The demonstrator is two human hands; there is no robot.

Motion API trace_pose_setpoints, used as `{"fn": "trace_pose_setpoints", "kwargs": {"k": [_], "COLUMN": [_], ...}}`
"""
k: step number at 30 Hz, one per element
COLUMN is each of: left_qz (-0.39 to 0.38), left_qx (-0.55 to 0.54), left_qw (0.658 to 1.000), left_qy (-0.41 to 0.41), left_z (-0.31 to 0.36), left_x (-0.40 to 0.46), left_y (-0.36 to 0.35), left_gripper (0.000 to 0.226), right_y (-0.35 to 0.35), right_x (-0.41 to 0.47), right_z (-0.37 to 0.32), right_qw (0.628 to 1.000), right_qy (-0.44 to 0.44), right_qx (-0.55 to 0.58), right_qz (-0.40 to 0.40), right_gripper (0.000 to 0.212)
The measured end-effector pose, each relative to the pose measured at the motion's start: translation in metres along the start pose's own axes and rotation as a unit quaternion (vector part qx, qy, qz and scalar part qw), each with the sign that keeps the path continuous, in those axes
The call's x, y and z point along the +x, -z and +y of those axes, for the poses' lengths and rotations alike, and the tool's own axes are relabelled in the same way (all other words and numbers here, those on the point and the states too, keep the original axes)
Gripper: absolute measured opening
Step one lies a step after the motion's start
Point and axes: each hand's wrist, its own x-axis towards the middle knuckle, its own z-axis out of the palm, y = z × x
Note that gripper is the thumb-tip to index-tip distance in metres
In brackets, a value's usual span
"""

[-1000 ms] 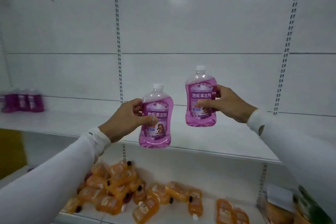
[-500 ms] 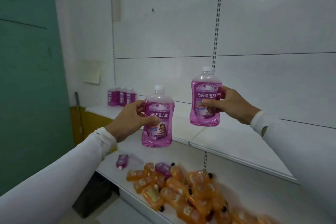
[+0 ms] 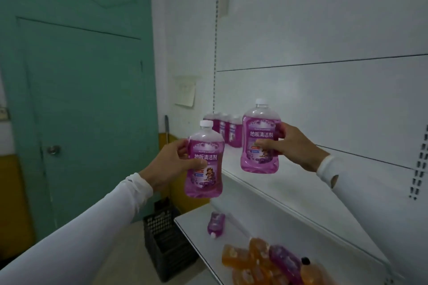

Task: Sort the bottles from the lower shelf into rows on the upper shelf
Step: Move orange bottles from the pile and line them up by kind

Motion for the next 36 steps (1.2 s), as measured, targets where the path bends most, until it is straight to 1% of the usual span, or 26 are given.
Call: {"fn": "trace_pose_setpoints", "kwargs": {"k": [5, 7, 10, 13, 19, 21, 23, 26, 29, 32, 34, 36], "left_qz": [0.024, 0.025, 0.038, 0.035, -0.013, -0.039, -0.070, -0.116, -0.146, -0.189, -0.197, -0.209], "left_qx": [0.009, 0.009, 0.001, -0.014, -0.029, -0.040, -0.052, -0.068, -0.091, -0.090, -0.098, -0.105], "left_qw": [1.000, 0.999, 0.999, 0.999, 0.999, 0.998, 0.996, 0.991, 0.985, 0.978, 0.975, 0.972], "left_qy": [0.012, 0.018, 0.019, 0.020, 0.012, 0.011, 0.003, -0.009, -0.007, -0.019, -0.024, -0.026], "left_z": [-0.030, -0.043, -0.068, -0.100, -0.168, -0.185, -0.196, -0.210, -0.229, -0.244, -0.254, -0.262], "left_x": [0.077, 0.104, 0.143, 0.181, 0.271, 0.305, 0.342, 0.390, 0.427, 0.452, 0.465, 0.476], "left_y": [0.021, 0.033, 0.053, 0.075, 0.120, 0.130, 0.136, 0.132, 0.118, 0.102, 0.094, 0.086], "left_gripper": [0.053, 0.053, 0.060, 0.063, 0.066, 0.070, 0.066, 0.057, 0.055, 0.051, 0.049, 0.051], "right_y": [-0.018, -0.029, -0.048, -0.070, -0.109, -0.114, -0.115, -0.114, -0.107, -0.100, -0.098, -0.098], "right_x": [0.102, 0.138, 0.187, 0.230, 0.298, 0.318, 0.335, 0.347, 0.353, 0.355, 0.355, 0.355], "right_z": [0.036, 0.048, 0.070, 0.097, 0.139, 0.145, 0.150, 0.156, 0.165, 0.178, 0.187, 0.197], "right_qw": [0.999, 0.998, 0.998, 0.998, 0.999, 0.998, 0.997, 0.992, 0.985, 0.978, 0.974, 0.972], "right_qy": [0.009, 0.009, 0.007, -0.006, -0.035, -0.054, -0.068, -0.086, -0.106, -0.121, -0.127, -0.134], "right_qx": [0.027, 0.040, 0.033, 0.042, 0.022, 0.011, -0.001, -0.008, -0.036, -0.057, -0.060, -0.069], "right_qz": [-0.033, -0.045, -0.061, -0.056, -0.021, 0.006, 0.041, 0.091, 0.128, 0.162, 0.178, 0.179], "right_gripper": [0.039, 0.042, 0.049, 0.051, 0.054, 0.055, 0.054, 0.050, 0.047, 0.051, 0.051, 0.050]}}
